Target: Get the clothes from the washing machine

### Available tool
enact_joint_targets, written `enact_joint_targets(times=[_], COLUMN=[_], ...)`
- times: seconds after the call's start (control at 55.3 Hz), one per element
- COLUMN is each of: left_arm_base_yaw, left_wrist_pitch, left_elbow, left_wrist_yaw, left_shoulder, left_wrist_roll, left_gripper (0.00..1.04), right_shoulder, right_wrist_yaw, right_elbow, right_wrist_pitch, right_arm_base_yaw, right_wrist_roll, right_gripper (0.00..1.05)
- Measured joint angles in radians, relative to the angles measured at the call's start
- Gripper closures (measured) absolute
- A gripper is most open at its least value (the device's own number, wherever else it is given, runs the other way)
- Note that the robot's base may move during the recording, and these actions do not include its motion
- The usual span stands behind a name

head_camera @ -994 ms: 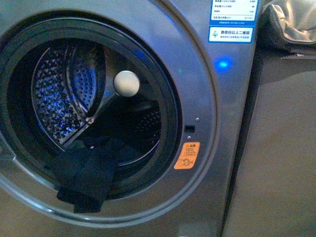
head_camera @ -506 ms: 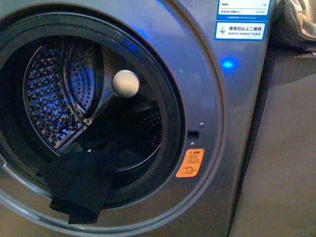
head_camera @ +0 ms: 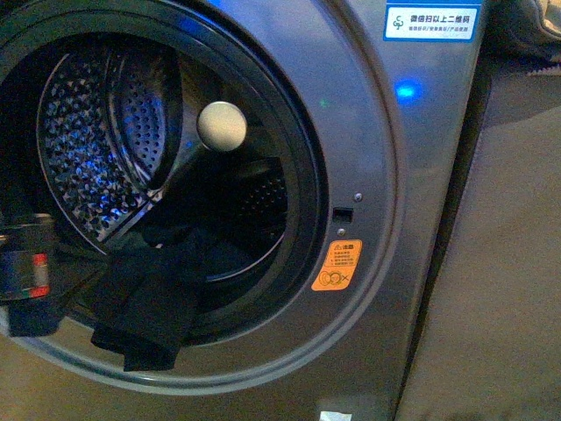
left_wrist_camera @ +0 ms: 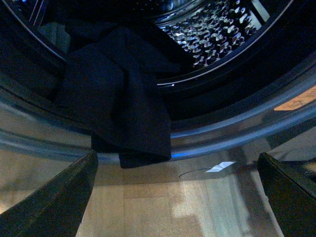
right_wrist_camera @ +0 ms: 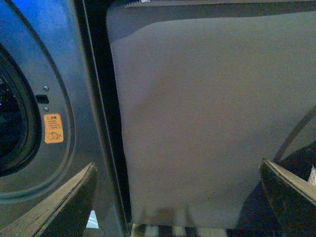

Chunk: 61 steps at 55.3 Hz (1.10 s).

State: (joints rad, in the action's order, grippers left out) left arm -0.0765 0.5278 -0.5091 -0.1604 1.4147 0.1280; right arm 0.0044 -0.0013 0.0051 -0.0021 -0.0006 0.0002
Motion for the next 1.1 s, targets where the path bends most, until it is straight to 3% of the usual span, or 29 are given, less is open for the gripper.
enact_joint_targets(times=[0.488,1.103], left_arm_base_yaw=[-0.025,-0.037], left_wrist_pitch=[0.017,-0.078], left_elbow=[-0.315,-0.565], left_wrist_yaw=[0.120,0.192], left_shoulder=[0.451,0.673], left_wrist_roll=[-0.110,-0.133], left_gripper=[0.07,0.07], right_shoulder=[0.000,0.000], right_wrist_yaw=[0.000,0.000], right_elbow=[0.000,0.000], right_wrist_pitch=[0.000,0.000], right_arm_base_yaw=[0.000,0.000], right_wrist_roll=[0.000,0.000], right_gripper=[0.07,0.07])
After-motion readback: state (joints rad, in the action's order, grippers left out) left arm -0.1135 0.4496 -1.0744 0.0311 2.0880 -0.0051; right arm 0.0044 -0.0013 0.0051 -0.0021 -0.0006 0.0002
